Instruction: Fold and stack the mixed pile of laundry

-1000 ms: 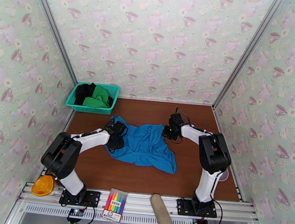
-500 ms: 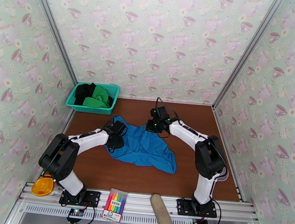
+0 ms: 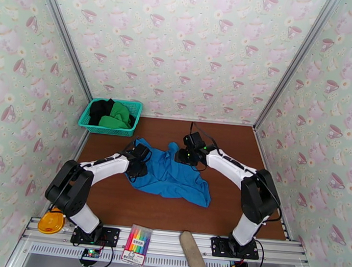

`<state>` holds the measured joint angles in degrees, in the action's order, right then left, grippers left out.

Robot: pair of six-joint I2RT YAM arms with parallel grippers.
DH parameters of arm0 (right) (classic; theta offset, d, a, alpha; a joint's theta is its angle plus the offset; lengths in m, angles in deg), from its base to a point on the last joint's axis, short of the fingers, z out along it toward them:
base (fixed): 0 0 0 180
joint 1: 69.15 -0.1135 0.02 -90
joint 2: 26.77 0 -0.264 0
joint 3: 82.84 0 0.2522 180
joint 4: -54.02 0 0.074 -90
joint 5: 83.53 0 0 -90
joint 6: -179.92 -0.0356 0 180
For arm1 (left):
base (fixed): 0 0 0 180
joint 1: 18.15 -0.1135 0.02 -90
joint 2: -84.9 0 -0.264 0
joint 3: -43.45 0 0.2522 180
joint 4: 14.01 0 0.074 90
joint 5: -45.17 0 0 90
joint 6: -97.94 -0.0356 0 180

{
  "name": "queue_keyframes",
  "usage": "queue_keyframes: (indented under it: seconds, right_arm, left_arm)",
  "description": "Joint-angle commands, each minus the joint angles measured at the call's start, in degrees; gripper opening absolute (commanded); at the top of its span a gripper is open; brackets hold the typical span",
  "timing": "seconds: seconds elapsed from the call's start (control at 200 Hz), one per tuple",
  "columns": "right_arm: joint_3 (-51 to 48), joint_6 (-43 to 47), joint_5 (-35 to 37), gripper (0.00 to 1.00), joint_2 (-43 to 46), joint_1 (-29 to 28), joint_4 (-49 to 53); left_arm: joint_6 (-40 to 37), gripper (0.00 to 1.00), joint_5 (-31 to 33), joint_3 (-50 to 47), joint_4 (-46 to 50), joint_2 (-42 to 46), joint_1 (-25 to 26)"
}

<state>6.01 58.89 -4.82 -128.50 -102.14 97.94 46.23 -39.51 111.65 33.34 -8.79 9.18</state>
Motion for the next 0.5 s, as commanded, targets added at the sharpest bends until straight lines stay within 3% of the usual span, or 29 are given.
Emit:
queue_keyframes:
  seconds: [0.0,0.301,0.496]
  right_arm:
    - [3.7,-1.8,-3.4,0.44,-3.9,-1.2,-1.5]
    - [13.1,-5.3,-3.1,0.51,-13.7,-4.2,0.6]
    - [15.9,-7.0,-1.4,0.44,-17.9,-4.4,0.8]
  left_arm:
    - [-1.0,0.15,0.6,-0.2,0.2,1.2,-0.3]
    - [-1.6,0.15,1.0,-0.4,0.8,2.3,-0.8]
    - [-2.4,0.15,1.8,0.1,2.2,4.5,-1.1]
